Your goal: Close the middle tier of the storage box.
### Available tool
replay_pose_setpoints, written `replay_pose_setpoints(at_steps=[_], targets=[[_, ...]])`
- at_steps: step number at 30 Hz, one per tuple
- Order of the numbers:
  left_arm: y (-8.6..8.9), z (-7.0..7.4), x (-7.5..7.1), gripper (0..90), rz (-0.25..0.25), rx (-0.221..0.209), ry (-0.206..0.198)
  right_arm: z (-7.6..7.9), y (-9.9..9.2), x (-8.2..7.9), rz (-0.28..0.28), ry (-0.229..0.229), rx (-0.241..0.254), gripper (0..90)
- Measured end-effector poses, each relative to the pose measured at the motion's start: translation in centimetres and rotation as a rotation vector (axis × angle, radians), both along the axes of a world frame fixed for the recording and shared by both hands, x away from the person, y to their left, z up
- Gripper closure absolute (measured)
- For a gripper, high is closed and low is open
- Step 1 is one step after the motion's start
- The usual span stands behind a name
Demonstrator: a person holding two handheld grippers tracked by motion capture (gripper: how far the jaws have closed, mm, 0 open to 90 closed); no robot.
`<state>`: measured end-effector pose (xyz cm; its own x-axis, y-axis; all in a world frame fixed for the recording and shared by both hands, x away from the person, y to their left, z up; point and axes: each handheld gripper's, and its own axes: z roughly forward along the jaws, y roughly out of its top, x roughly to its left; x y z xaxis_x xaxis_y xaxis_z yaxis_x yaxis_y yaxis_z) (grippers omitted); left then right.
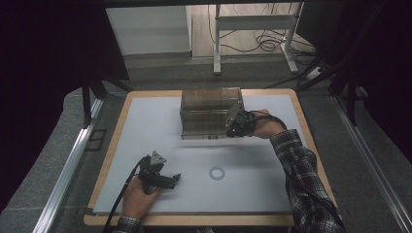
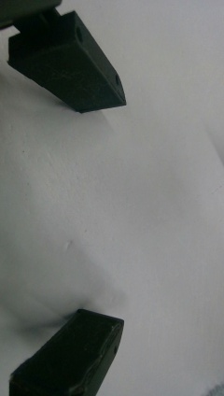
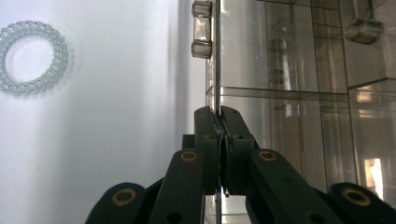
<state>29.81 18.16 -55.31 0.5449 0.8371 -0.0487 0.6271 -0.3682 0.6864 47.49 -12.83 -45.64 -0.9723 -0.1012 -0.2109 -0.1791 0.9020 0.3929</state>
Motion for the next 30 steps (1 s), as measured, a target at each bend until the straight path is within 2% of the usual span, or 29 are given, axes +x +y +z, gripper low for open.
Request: replay_pose_setpoints(at_steps=[15, 16, 22, 30], targets=[[0.0, 0.0, 0.0, 0.0, 0.0, 0.0, 0.0, -0.21, -0.05, -0.81, 0.005, 0.007, 0.001, 85.8], [-0.01, 0.0, 0.0, 0.0, 0.0, 0.0, 0.0, -0.2, -0.07, -0.74, 0.02, 0.007, -0.003, 85.8], [0.0, 0.0, 0.0, 0.0, 0.0, 0.0, 0.0, -0.35, -0.02, -0.82, 0.027, 0.004, -0.011, 86.0], [0.0, 0.0, 0.0, 0.0, 0.0, 0.0, 0.0, -0.47, -0.15, -0.86, 0.014, 0.009, -0.001, 85.1]])
